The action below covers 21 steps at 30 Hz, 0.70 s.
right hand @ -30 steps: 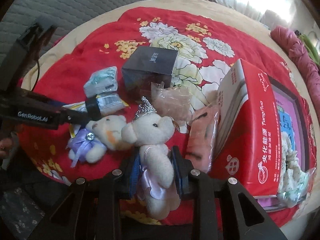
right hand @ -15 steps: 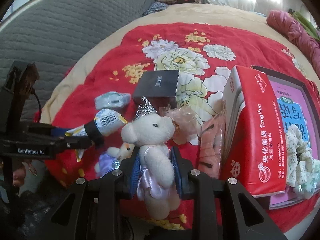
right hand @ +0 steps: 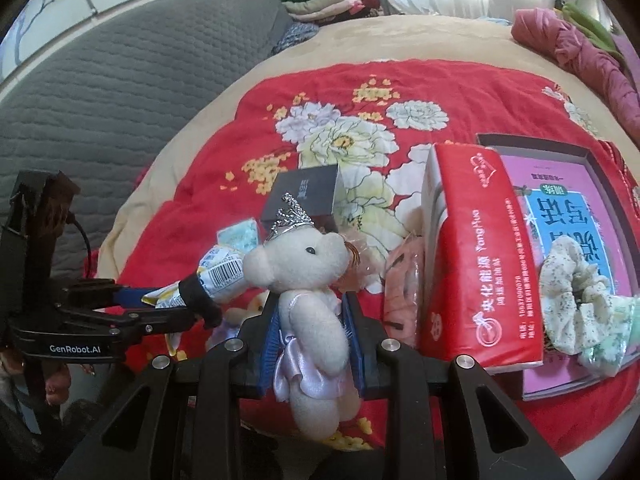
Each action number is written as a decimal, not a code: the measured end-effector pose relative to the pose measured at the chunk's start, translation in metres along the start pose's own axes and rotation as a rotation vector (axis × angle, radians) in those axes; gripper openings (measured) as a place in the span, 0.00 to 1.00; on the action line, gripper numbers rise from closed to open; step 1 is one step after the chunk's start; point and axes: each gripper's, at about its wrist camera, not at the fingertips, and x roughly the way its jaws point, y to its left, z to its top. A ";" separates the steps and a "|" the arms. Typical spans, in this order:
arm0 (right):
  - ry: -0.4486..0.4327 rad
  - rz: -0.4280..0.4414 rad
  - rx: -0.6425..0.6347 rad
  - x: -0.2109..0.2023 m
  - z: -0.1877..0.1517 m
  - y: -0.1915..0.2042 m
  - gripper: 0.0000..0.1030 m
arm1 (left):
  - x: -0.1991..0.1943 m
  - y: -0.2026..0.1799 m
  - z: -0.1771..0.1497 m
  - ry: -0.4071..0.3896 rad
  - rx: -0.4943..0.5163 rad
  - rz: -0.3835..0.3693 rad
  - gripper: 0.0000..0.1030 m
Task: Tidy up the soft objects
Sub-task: 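Lift and carry the snack bag and teddy bear over the pink book tray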
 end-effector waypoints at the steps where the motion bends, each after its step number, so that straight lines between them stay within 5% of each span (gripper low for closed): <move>1: -0.012 0.004 0.002 -0.004 0.001 0.000 0.30 | -0.004 -0.002 0.001 -0.012 0.002 0.001 0.48; 21: -0.164 -0.023 0.070 -0.091 0.029 -0.006 0.30 | -0.064 -0.074 0.028 -0.182 0.099 0.041 0.48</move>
